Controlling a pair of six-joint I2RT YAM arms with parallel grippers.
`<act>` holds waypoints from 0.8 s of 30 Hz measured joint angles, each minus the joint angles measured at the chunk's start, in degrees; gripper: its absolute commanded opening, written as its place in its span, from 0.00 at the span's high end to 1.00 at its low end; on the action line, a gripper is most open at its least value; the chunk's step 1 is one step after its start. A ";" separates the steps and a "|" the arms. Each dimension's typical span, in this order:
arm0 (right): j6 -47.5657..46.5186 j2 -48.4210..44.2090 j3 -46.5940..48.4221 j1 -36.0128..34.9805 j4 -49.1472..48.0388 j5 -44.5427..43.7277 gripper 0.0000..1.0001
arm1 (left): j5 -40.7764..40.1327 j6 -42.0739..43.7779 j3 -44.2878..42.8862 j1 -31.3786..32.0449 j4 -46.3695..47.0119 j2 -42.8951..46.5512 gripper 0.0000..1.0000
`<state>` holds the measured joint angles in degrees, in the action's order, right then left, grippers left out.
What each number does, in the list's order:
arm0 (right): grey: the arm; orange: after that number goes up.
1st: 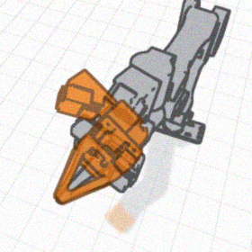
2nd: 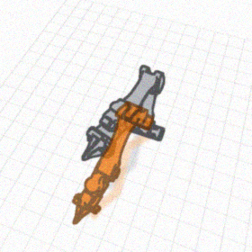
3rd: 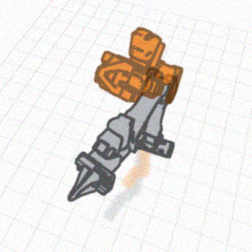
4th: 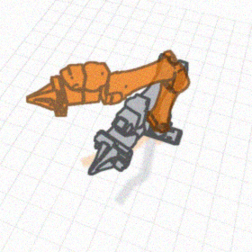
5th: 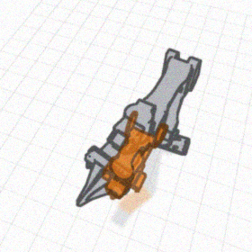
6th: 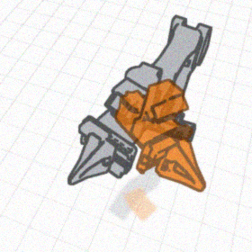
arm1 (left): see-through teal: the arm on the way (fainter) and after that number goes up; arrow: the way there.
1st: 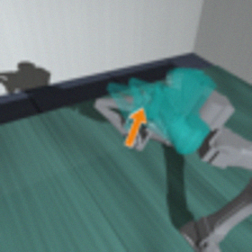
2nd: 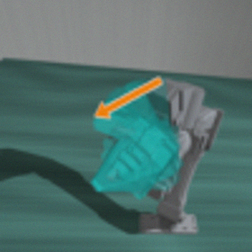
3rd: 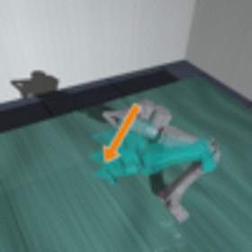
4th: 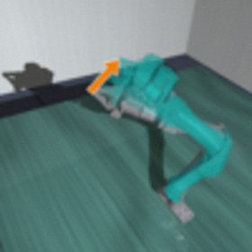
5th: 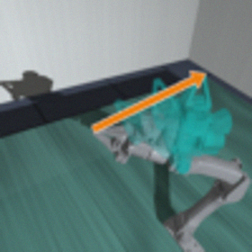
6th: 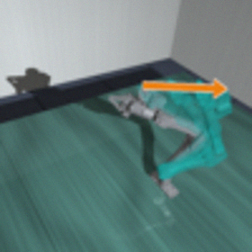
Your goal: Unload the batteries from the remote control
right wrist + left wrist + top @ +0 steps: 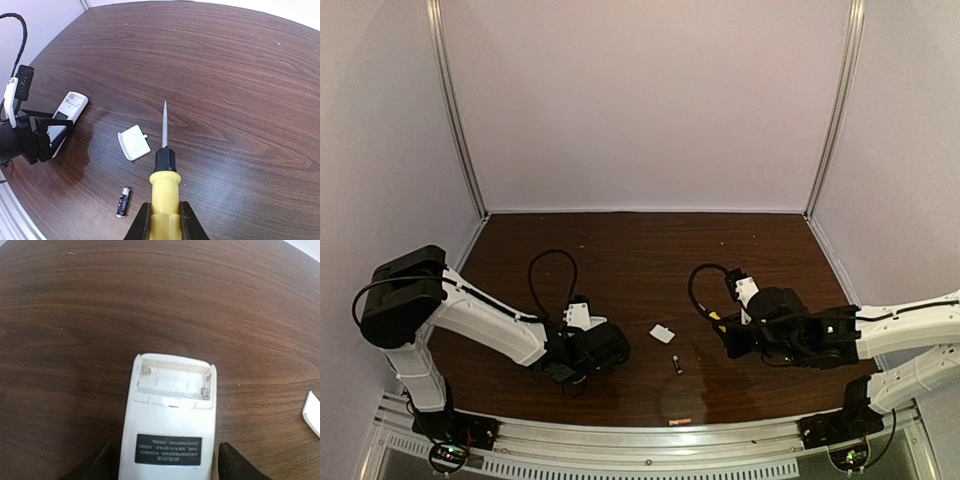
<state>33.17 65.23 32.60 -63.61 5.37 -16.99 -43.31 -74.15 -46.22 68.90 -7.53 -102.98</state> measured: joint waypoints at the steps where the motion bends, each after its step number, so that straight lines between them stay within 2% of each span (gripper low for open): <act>1: 0.02 -0.35 -0.24 0.00 -0.04 0.00 1.00 | 0.07 0.04 -0.22 0.02 -0.37 0.00 0.21; 6: 0.02 -1.51 -0.85 0.02 -0.07 0.00 1.00 | 0.02 0.74 -0.85 0.22 -2.14 0.02 0.15; 11: -0.46 -2.36 -1.42 0.02 -0.07 0.46 1.00 | -0.02 8.92 -1.53 0.22 -2.84 1.49 0.20; 17: -2.19 -4.63 -2.19 0.02 -0.59 5.18 1.00 | -0.02 30.53 -1.99 0.72 0.70 6.32 0.21; 24: -3.23 -4.79 -2.19 0.00 -2.69 15.26 1.00 | 2.36 54.03 3.30 0.94 13.64 13.92 0.20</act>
<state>29.93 60.45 30.41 -63.61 2.68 -1.74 -40.95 -20.12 -42.92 69.84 6.11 -89.06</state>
